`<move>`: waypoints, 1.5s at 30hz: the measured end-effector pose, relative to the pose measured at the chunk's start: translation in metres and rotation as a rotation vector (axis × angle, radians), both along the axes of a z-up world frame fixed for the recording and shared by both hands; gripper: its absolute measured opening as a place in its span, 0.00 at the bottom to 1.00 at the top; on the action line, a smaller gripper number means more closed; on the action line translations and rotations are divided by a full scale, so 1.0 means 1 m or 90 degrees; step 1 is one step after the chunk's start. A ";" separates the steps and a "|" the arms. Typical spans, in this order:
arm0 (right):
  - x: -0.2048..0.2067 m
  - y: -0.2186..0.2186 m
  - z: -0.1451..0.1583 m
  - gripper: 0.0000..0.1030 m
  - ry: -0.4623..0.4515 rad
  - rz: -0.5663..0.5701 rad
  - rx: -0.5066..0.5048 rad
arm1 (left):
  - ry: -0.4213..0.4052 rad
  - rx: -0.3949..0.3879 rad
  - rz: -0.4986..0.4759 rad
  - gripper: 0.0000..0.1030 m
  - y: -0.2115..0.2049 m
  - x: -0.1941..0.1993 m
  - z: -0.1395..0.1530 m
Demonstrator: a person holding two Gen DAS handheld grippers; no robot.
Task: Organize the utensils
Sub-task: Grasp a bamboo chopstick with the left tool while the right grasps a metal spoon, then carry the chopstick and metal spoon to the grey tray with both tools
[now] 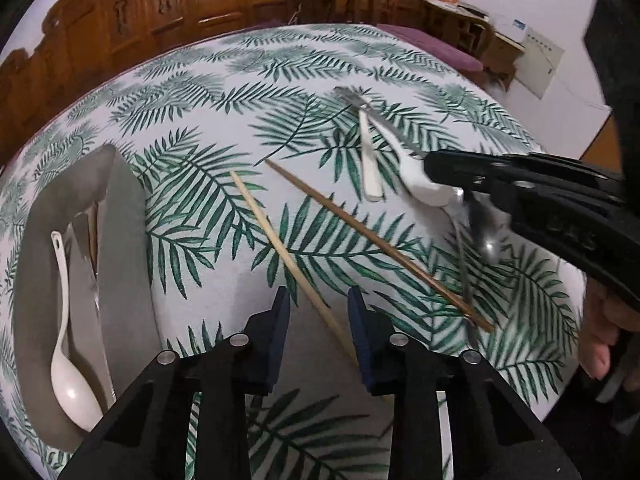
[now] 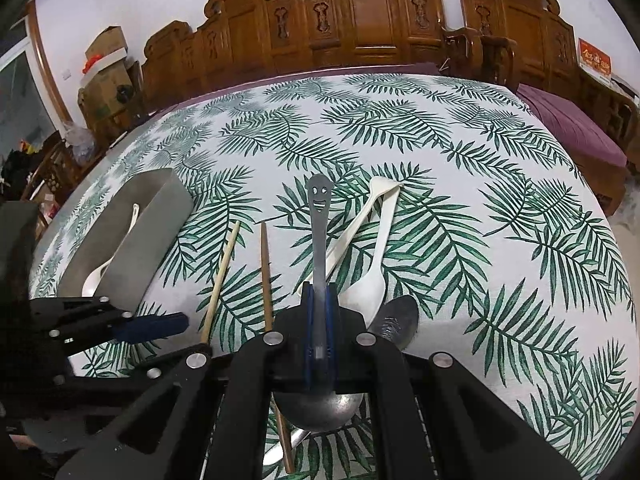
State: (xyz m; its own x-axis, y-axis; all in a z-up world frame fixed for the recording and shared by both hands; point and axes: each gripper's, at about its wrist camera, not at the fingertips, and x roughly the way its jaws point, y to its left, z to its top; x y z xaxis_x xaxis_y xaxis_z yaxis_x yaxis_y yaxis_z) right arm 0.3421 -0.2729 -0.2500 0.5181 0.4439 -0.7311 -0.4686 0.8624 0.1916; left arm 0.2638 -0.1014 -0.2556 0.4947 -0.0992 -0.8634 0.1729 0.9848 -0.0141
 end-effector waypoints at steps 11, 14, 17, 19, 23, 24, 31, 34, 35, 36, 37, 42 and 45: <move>-0.005 0.010 0.001 0.07 0.001 0.009 -0.002 | 0.015 -0.010 0.002 0.04 0.013 -0.009 -0.001; -0.009 0.014 0.002 0.07 -0.004 0.013 -0.004 | 0.005 -0.003 0.000 0.04 0.015 -0.016 0.005; -0.015 0.018 0.004 0.07 -0.013 0.020 -0.003 | -0.006 -0.003 0.004 0.04 0.019 -0.023 0.015; -0.018 0.019 0.007 0.07 -0.017 0.023 -0.001 | -0.016 -0.002 0.007 0.04 0.022 -0.028 0.022; -0.022 0.025 0.013 0.07 -0.020 0.034 0.004 | -0.034 -0.001 0.011 0.04 0.031 -0.035 0.037; -0.022 0.028 0.016 0.07 -0.024 0.038 0.000 | -0.039 0.000 0.013 0.04 0.034 -0.036 0.041; -0.026 0.040 0.042 0.07 -0.053 0.055 -0.006 | -0.067 0.003 0.033 0.04 0.057 -0.040 0.068; -0.031 0.045 0.053 0.07 -0.065 0.063 0.000 | -0.081 0.003 0.042 0.04 0.066 -0.042 0.078; -0.032 0.047 0.056 0.07 -0.068 0.066 0.002 | -0.084 0.003 0.045 0.04 0.069 -0.042 0.081; -0.034 0.049 0.060 0.07 -0.072 0.069 0.004 | -0.089 0.004 0.048 0.04 0.073 -0.043 0.084; -0.036 0.051 0.063 0.07 -0.074 0.072 0.006 | -0.091 0.004 0.050 0.04 0.076 -0.043 0.086; -0.047 0.064 0.072 0.07 -0.081 0.087 0.010 | -0.104 0.004 0.064 0.04 0.093 -0.044 0.094; -0.053 0.072 0.074 0.07 -0.082 0.097 0.011 | -0.107 0.003 0.075 0.04 0.104 -0.042 0.095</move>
